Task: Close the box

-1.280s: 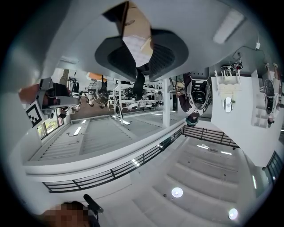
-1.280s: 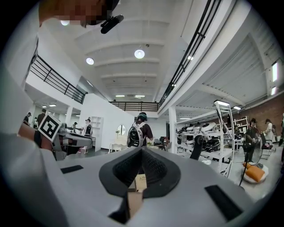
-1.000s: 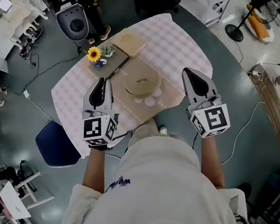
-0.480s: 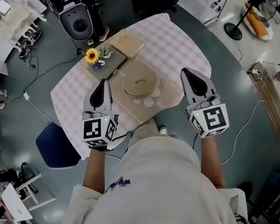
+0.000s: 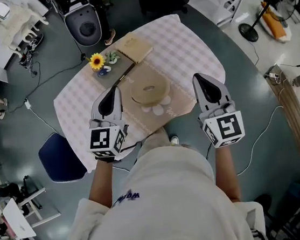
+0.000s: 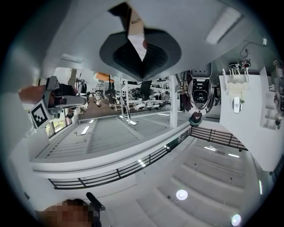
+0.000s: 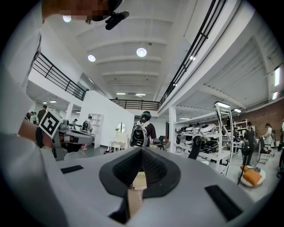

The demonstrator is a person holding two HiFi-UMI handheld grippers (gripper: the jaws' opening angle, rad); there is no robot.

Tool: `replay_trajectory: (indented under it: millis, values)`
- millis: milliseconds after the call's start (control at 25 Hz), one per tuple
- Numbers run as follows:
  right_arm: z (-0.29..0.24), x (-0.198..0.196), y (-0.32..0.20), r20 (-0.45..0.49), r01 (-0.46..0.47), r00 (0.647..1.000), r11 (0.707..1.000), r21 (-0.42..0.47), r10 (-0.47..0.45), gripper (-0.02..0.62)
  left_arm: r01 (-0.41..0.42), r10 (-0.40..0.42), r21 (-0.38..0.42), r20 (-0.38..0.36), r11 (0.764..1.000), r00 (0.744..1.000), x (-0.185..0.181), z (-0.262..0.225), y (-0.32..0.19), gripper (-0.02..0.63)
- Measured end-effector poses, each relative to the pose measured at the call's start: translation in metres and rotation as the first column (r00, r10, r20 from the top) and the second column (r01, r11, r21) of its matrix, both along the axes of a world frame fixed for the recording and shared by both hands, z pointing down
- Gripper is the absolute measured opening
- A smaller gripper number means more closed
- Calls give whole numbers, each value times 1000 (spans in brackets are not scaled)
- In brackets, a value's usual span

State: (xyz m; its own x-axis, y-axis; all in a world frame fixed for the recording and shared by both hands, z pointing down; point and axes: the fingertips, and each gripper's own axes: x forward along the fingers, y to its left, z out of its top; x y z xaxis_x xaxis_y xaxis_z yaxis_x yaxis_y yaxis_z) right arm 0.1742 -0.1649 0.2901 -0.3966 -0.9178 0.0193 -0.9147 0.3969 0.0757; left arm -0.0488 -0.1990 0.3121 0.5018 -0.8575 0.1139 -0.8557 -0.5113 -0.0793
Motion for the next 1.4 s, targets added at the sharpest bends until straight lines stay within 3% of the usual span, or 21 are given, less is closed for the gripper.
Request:
replay_trajectory:
  millis: [1000,1160,1400]
  values:
    - [16,-15,-6,-25,34,999,998,-47,-35,2,-24,25,-56,14,998,1000,2,20,0,2]
    - [24,-17,-4,-22,39,999,996,-81,-41,2,-13,13,-79,6,997,1000,-1,26,4,2]
    - [35,-34,-14,-50,116,991,980,-162,-125,2,36,-37,-113,-3,993,999,-12,33,14,2]
